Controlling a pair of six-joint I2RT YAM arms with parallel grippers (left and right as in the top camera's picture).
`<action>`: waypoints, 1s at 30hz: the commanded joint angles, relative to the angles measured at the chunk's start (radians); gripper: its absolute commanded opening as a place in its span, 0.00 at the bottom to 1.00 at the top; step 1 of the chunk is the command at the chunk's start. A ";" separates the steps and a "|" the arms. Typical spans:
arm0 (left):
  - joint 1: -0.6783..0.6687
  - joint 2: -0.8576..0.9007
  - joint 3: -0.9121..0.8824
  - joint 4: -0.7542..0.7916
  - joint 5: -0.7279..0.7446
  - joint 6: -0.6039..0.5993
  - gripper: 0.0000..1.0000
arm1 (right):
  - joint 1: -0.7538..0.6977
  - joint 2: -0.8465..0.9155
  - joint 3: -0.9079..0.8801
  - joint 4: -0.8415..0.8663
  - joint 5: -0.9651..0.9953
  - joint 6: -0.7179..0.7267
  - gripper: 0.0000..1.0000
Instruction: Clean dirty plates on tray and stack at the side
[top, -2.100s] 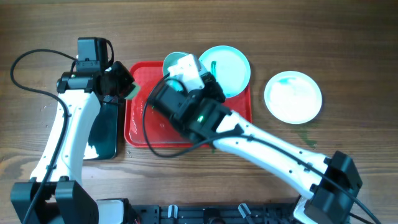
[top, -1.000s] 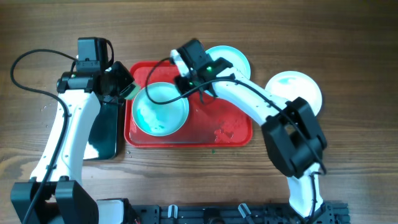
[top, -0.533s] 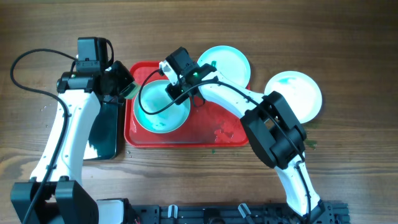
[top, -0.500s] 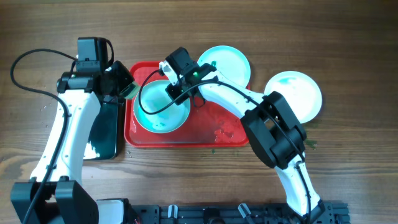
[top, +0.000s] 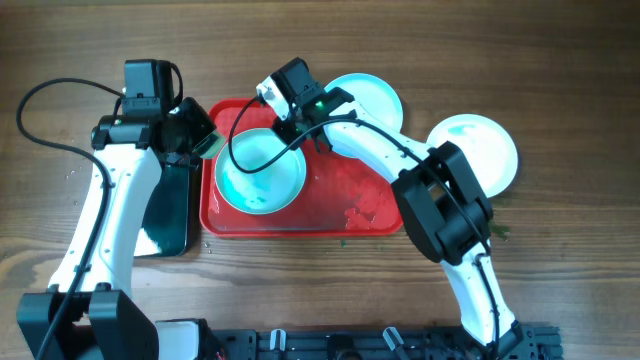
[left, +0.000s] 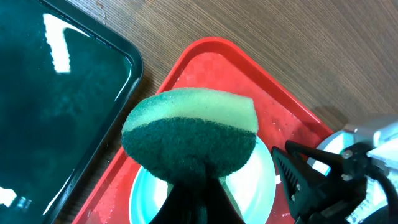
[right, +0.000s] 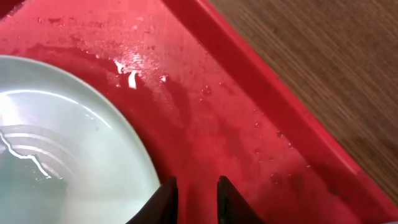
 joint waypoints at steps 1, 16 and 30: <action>0.003 0.003 0.001 0.005 -0.018 0.023 0.04 | 0.000 0.024 0.017 -0.014 -0.072 0.003 0.22; 0.002 0.003 0.001 0.005 -0.017 0.023 0.04 | -0.018 0.024 0.035 -0.069 -0.201 0.038 0.31; 0.002 0.003 0.001 0.005 -0.017 0.023 0.04 | -0.010 0.067 0.073 -0.171 -0.299 0.034 0.28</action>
